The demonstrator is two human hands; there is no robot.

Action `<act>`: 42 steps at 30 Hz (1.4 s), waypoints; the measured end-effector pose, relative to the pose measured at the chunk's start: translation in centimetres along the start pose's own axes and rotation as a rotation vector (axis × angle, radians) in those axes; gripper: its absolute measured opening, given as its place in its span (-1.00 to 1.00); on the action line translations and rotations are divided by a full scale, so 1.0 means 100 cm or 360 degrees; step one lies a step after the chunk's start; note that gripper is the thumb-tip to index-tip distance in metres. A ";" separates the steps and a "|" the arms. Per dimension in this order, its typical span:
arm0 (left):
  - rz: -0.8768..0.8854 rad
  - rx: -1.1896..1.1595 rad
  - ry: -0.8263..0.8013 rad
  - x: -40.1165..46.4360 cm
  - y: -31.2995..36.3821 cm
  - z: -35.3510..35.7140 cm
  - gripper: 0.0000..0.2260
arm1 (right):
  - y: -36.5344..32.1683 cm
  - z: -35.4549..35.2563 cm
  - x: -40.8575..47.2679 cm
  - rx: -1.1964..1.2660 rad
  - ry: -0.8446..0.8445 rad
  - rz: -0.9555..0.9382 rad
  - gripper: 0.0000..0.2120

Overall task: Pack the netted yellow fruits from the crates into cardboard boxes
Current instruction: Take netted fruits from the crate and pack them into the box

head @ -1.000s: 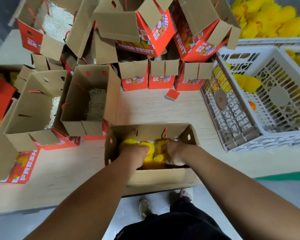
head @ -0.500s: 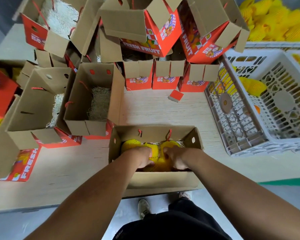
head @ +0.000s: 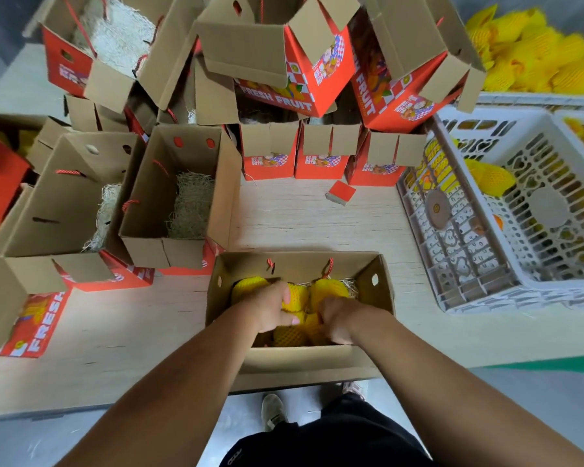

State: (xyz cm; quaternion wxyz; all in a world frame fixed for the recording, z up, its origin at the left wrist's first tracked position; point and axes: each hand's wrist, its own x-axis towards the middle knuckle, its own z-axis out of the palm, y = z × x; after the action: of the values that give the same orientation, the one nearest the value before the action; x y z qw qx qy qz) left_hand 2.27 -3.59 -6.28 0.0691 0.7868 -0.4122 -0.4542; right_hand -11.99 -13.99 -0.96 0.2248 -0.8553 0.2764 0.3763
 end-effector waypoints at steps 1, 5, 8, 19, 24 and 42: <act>-0.0014 0.0050 -0.0038 0.001 0.002 -0.001 -0.66 | -0.002 0.005 -0.001 0.0036 -0.0062 0.0016 -0.77; -0.0031 0.0580 -0.0112 0.002 0.031 -0.017 -0.63 | 0.002 -0.005 -0.002 0.0048 -0.0159 0.0000 -0.75; 0.0153 0.0675 -0.0071 -0.003 0.065 -0.031 -0.77 | 0.020 -0.025 -0.016 0.0228 0.0070 -0.0173 -0.79; 0.0759 -0.0388 0.0751 0.030 0.291 -0.020 -0.95 | 0.205 -0.094 -0.088 0.1441 0.1675 -0.0459 -0.75; 0.0828 -0.0074 0.0977 0.112 0.394 -0.007 -0.94 | 0.325 -0.113 -0.085 0.1529 0.1656 -0.0366 -0.81; 0.0013 0.1333 0.1025 0.216 0.441 -0.027 -0.72 | 0.531 -0.224 0.120 0.0111 0.0867 0.0509 -0.18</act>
State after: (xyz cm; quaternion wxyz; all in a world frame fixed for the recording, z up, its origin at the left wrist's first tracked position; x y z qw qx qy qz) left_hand -16.19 -48.36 2.40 -0.1262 0.8451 -0.5192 0.0144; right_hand -27.70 -70.56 -5.73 0.1097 -0.8621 0.4700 0.1544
